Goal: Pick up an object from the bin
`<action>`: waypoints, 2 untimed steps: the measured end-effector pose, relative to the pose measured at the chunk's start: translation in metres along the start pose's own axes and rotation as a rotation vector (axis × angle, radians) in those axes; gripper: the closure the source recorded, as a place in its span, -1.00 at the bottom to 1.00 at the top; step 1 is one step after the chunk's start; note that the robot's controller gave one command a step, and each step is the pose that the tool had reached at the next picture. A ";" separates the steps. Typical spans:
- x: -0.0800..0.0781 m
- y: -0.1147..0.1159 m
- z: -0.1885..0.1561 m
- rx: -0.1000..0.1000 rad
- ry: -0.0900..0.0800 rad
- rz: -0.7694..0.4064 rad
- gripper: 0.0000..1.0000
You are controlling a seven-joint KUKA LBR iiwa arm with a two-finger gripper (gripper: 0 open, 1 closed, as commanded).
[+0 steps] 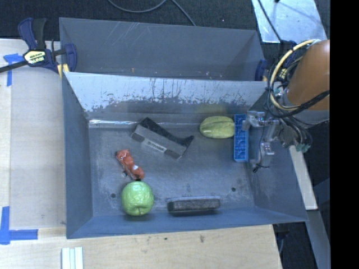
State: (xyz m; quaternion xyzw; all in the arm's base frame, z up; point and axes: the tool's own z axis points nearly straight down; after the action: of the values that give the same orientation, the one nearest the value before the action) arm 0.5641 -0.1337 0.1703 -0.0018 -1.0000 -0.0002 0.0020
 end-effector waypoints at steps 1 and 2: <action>-0.001 0.001 -0.005 0.001 -0.008 -0.003 -1.00; -0.021 -0.008 0.033 0.002 -0.012 0.067 -1.00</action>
Offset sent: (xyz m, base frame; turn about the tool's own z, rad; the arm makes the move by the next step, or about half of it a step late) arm 0.0353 -0.0152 -0.0799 0.1396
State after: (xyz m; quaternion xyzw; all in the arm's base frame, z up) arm 0.5845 -0.1415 0.1375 -0.0356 -0.9994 0.0007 -0.0038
